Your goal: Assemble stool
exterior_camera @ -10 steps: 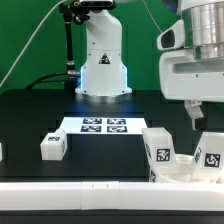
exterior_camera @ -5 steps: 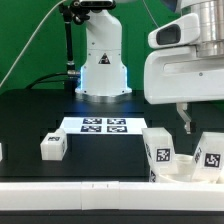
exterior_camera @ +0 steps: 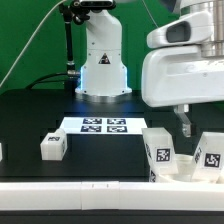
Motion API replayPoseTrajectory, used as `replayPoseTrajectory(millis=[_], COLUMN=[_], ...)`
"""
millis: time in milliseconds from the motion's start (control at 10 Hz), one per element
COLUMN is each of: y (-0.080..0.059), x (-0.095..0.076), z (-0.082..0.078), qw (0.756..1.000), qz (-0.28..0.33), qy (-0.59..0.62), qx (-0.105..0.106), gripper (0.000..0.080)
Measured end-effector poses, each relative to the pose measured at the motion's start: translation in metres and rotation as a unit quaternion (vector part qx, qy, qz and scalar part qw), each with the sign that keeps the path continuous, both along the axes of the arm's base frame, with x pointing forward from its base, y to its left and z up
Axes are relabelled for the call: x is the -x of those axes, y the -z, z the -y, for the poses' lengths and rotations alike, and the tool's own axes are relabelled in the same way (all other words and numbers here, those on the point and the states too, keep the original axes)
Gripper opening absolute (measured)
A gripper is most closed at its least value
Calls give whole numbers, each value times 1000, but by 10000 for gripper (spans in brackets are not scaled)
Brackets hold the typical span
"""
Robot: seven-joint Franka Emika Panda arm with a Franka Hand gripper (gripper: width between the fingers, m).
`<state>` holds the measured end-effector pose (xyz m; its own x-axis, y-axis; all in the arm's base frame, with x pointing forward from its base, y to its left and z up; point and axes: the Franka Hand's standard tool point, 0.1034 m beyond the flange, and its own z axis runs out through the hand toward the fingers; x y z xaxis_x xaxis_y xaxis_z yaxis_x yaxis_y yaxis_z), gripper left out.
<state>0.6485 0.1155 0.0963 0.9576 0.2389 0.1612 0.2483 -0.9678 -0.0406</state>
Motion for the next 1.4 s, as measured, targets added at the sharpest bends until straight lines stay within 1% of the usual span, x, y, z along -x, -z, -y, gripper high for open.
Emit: replayPoseTrajectory(millis=[100, 300, 400, 800, 900, 1000, 1100, 1200, 1300, 1400], y=[0, 3, 4, 4, 5, 4, 4, 7, 12, 17], x=[0, 2, 3, 2, 3, 3, 3, 6, 7, 8], z=[0, -1, -2, 7, 8, 7, 6, 8, 12, 14], qw=[998, 985, 980, 954, 929, 906, 889, 859, 847, 841], qz=[5, 10, 7, 10, 9, 7, 5, -8, -16, -21], qy=[-62, -171, -194, -290, -358, -410, -445, -498, -518, -526], qx=[12, 33, 39, 70, 88, 100, 108, 117, 119, 121], gripper=[648, 649, 648, 648, 648, 648, 648, 648, 649, 649])
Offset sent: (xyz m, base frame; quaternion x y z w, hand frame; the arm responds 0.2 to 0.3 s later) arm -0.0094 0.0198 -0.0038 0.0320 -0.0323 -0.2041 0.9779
